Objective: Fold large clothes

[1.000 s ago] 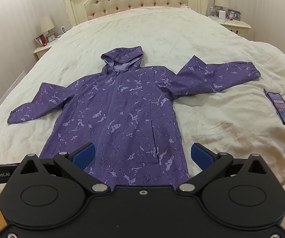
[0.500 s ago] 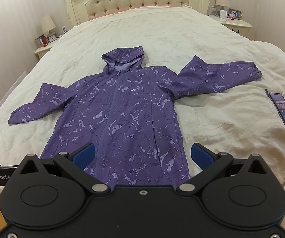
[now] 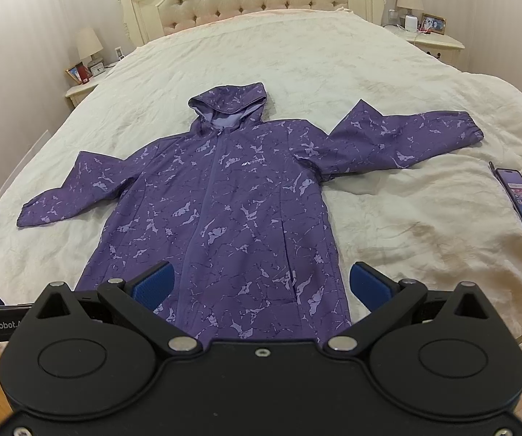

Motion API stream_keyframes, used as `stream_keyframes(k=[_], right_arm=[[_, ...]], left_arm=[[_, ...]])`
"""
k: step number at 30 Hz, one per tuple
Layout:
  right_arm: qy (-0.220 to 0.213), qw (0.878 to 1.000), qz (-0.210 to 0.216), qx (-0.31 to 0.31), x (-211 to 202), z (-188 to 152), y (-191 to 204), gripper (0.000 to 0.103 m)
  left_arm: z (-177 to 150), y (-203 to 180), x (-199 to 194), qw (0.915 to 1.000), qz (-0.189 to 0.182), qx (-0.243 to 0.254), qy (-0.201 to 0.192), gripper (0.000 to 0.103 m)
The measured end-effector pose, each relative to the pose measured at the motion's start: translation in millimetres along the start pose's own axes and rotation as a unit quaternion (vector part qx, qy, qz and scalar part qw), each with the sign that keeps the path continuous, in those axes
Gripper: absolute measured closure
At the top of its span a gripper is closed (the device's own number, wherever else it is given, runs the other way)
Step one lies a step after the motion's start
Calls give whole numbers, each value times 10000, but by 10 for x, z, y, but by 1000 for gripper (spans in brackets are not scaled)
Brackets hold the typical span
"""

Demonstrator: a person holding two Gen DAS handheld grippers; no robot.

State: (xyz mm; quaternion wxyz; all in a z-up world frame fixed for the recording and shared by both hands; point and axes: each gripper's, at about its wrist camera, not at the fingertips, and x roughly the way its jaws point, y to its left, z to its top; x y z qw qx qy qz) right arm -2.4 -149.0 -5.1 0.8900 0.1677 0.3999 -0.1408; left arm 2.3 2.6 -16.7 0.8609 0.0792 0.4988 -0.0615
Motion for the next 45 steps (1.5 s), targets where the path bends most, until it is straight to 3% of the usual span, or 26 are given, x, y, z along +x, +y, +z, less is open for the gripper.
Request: stream_keyframes(k=[32,37,40,45], right_arm=[[179,9995,220,142,256,181,-48,1],[162,9991,343,186,449,305,25,1],[-16,9985,496,226,567,401,110,1],[-520,9963,679,88,809,671,324,1]], left_arm=[[165,34,169,9999,-27,-97,123,12],[343,260,363,9977,-432,-530,-31,13],[512,504,555,9914,-840,-960,-310,14],[864,1064,1057,9616,-1940,-1778,-785,13]])
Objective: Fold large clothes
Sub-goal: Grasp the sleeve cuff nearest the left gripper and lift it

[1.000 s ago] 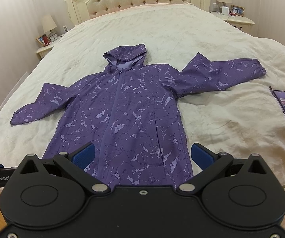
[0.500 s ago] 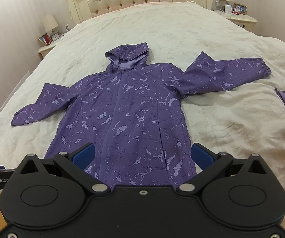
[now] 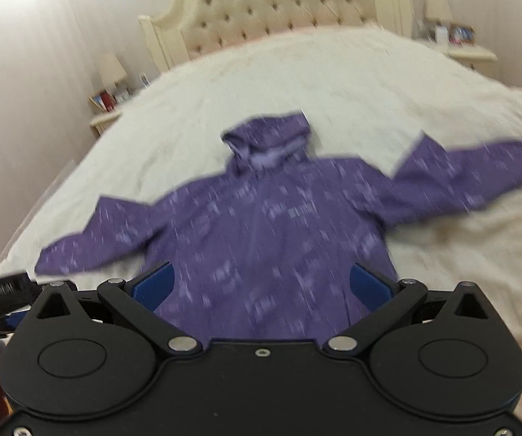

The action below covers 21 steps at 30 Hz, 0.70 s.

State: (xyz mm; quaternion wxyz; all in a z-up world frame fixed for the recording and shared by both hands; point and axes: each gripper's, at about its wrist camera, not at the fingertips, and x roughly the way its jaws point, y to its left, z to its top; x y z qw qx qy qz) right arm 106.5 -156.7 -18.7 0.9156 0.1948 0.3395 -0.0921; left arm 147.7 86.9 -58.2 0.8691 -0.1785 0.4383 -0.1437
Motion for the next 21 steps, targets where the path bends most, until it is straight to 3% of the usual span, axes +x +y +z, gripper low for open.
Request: stream_keyframes(k=[2,5,13,21], right_arm=[[-159,9996,104,-215,156,115,96,1],[-222,9980,225,-547,439,285,253,1],[176,9961,498,-701,1107,566,687,1],[640,9916,675,-903,1585,646,1079,1]], left_arm=[[198,177,169,9999,50,-74,-96,13],[495,479,396,9982,480,-82,-347,12],[1185,1549,857,9878,1301,-684,-520,12],[1443,2392,1105,9737,1851,-1206,-562,12]])
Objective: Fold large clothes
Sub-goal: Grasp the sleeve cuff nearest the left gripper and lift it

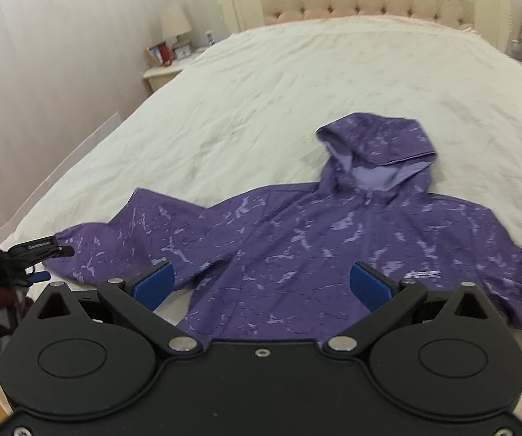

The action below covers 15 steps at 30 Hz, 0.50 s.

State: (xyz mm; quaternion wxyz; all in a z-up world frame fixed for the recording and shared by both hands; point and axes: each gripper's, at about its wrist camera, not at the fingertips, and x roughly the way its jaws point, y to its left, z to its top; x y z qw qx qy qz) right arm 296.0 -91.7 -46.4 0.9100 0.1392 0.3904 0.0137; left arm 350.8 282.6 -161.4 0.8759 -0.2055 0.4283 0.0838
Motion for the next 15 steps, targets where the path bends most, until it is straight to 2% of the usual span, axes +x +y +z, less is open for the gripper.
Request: stream_keyframes(k=[6,7,8,9,10,11,12,13,15], right_arm=[[218,9996,112,-122,207,73,143,1],[236,9995,122,-149,225,79,163,1],[258,9994,129,-170,248,82,174,1],[284,9993,140,-183,260,73,180,1],[317,9992,146,-197,273,64,182,1],[349,9990,164,-209,286,58,183,1],[378,9989,172,-212,293,48,182,1],[403,9988,171,-207,291,26,167,1],[441,9987,168,-195,281,-11,137,1]], left_arm=[[134,207,233,9995,-39,-298,33,14],[148,236,253,9992,-83,-372,78,18],[166,271,261,9987,-110,-484,113,26],[185,306,251,9979,-19,-638,125,45],[200,350,261,9968,111,-768,167,58],[217,398,288,9959,128,-878,185,64],[218,440,245,9947,41,-1024,104,80],[218,457,195,9938,9,-1109,12,89],[231,448,48,9937,-89,-1100,-208,93]])
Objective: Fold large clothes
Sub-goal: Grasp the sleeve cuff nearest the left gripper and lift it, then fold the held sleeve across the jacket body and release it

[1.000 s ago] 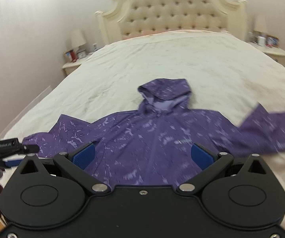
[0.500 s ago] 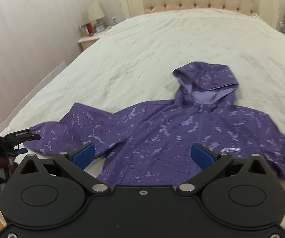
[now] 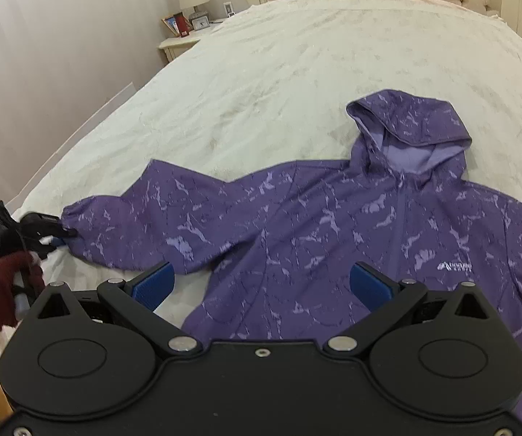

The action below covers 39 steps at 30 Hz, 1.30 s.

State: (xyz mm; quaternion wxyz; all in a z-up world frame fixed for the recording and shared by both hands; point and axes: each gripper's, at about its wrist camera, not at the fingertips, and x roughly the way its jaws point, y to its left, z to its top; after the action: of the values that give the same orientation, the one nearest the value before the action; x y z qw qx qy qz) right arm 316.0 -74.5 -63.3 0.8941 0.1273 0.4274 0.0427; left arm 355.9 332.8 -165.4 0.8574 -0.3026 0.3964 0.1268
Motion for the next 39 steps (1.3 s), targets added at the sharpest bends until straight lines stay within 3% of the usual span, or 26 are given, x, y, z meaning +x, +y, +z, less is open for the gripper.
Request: stream_keyframes(k=[6,9,15,19,24,29,33,36,39], right_arm=[[84,9998,80,160,-61,-135,-168,1],[107,9995,199,240,-103,-213,-295,1],[36,9992,314,238,-280,-340,-597,1],[-49,9988,255,419,-429,-399,-884,1],[-107,9975,97,690,-567,-482,-1251,1],[-168,9948,-129,1000,-672,-552,-1589,1],[-130,9925,-300,1178,-717,-631,-1791,1],[-61,9909,-411,1283,-701,-682,-1921,1],[38,9894,-499,1361,-650,-729,-2005,1]], left_arm=[[44,-470,-691,9945,-575,625,-618,95],[44,-883,-1126,9844,-980,1117,-943,95],[-187,-1907,-1832,9502,-1844,2052,-1451,95],[-551,-2617,-2106,9201,-2481,2608,-1543,95],[-1167,-3259,-1805,8921,-3187,3027,-1048,95],[-1745,-3586,-1321,8748,-3499,3341,-278,95],[-2175,-3688,-955,8657,-3407,3658,261,94],[-2368,-3629,-801,8637,-3219,3830,614,93],[-2476,-3573,-650,8562,-3069,4042,966,75]])
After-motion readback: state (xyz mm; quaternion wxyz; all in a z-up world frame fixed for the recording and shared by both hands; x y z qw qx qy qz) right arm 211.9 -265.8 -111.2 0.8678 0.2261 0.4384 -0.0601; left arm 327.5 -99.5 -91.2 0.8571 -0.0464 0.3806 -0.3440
